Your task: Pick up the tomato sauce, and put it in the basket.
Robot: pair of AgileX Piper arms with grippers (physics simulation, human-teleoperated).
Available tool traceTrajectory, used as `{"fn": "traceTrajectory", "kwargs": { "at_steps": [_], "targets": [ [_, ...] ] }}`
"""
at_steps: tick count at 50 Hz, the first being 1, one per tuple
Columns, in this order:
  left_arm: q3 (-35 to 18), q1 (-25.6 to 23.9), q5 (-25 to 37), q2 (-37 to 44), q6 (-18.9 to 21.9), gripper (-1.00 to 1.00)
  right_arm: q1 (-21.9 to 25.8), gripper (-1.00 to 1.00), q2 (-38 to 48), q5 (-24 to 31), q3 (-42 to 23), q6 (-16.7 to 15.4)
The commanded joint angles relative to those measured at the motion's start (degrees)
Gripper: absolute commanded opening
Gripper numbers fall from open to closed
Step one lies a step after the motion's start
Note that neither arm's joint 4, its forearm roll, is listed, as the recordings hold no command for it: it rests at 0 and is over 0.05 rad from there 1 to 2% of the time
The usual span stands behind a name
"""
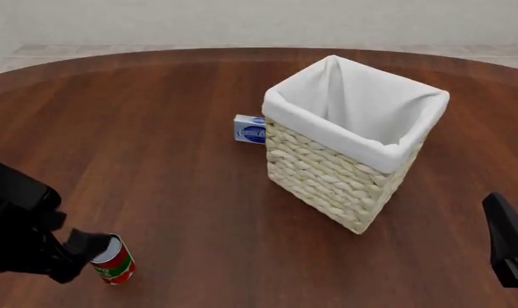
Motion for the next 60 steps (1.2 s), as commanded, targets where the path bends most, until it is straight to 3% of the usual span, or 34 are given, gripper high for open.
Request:
{"fn": "traceTrajectory", "kwargs": {
  "at_steps": [1, 36, 60],
  "targets": [
    [2.09, 0.34, -2.64, 1.79, 0.1, 1.0, -0.01, 1.0, 0.0, 0.0, -0.09, 0.07],
    [7.94, 1.76, -15.28, 9.73, 1.4, 1.0, 0.04, 1.0, 0.0, 0.07, 0.01, 0.03],
    [9.69, 2.27, -20.61, 14.23, 1.64, 1.0, 0.08, 1.0, 0.02, 0.1, 0.29, 0.05]
  ]
}}
